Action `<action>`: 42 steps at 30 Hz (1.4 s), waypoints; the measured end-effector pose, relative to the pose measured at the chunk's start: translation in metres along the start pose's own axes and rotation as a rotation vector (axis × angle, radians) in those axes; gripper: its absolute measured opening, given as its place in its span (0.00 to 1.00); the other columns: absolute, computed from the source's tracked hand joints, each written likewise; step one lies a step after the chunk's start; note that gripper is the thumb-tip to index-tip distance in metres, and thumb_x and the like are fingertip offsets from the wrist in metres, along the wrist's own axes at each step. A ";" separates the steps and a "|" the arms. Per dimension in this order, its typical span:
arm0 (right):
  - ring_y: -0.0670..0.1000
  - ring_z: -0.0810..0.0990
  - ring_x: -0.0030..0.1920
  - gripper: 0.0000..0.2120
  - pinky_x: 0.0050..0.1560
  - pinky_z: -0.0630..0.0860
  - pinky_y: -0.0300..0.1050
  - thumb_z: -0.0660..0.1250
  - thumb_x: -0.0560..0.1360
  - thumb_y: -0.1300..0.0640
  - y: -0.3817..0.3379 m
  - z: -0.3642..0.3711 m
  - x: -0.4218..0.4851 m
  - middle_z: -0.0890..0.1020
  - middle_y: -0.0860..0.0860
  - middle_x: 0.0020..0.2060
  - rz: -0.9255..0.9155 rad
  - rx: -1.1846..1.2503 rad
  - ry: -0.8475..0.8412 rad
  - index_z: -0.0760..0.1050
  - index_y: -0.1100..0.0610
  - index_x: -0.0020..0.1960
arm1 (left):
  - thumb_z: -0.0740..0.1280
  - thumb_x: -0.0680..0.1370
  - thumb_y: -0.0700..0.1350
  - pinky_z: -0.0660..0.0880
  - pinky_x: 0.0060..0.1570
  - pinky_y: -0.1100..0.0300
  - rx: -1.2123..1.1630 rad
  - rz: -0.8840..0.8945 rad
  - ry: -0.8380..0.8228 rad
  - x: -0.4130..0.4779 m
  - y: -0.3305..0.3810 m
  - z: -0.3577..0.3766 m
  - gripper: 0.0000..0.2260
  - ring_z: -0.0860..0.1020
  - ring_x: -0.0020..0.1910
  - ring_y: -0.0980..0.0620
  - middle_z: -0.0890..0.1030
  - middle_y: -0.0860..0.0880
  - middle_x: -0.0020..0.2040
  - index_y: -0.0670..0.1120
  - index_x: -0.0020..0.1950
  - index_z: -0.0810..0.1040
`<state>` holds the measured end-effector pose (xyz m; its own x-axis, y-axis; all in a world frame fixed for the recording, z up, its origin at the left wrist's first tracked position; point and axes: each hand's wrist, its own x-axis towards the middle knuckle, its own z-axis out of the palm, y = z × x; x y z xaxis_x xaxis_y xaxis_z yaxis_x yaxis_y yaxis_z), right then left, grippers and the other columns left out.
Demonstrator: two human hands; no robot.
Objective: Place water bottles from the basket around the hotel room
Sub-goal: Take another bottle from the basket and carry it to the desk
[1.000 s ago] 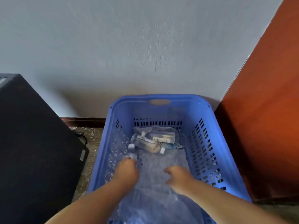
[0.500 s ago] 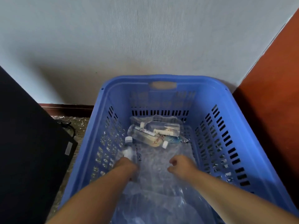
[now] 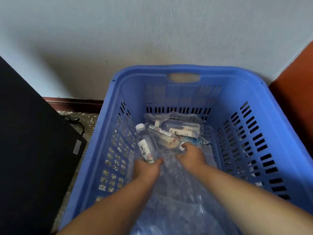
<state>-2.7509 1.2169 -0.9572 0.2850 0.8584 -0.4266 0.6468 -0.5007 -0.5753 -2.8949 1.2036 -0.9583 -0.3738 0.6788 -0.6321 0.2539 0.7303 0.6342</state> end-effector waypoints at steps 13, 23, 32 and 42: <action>0.52 0.84 0.34 0.07 0.38 0.82 0.48 0.69 0.71 0.49 -0.127 -0.175 -0.134 0.85 0.51 0.33 0.118 0.984 -0.424 0.79 0.52 0.45 | 0.74 0.60 0.55 0.72 0.38 0.65 0.129 0.421 -0.290 -0.187 0.120 -0.098 0.23 0.78 0.44 0.58 0.78 0.58 0.45 0.56 0.51 0.69; 0.60 0.83 0.44 0.44 0.49 0.80 0.59 0.84 0.46 0.47 -0.315 -0.386 -0.322 0.83 0.61 0.45 -0.113 1.104 -0.749 0.74 0.59 0.58 | 0.69 0.63 0.50 0.80 0.48 0.55 0.350 0.568 -0.422 -0.415 0.280 -0.302 0.17 0.83 0.44 0.55 0.85 0.54 0.45 0.52 0.51 0.77; 0.59 0.82 0.54 0.39 0.55 0.77 0.59 0.78 0.60 0.62 -0.491 -0.470 -0.505 0.83 0.57 0.51 -0.407 0.794 -1.011 0.67 0.53 0.68 | 0.77 0.65 0.46 0.76 0.38 0.73 0.186 0.699 -0.085 -0.595 0.332 -0.509 0.13 0.82 0.38 0.64 0.84 0.60 0.38 0.57 0.44 0.78; 0.60 0.80 0.58 0.51 0.51 0.80 0.56 0.74 0.63 0.71 -0.603 -0.393 -0.654 0.77 0.61 0.60 -0.769 0.163 -1.342 0.55 0.36 0.71 | 0.76 0.68 0.40 0.81 0.45 0.62 0.016 0.589 0.220 -0.696 0.231 -0.678 0.16 0.84 0.42 0.58 0.85 0.54 0.43 0.57 0.47 0.77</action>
<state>-3.0494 1.0012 -0.0568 -0.9439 0.2241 -0.2424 0.2288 -0.0851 -0.9698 -3.1805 0.8478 -0.0696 -0.3412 0.9373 -0.0707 0.4863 0.2404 0.8400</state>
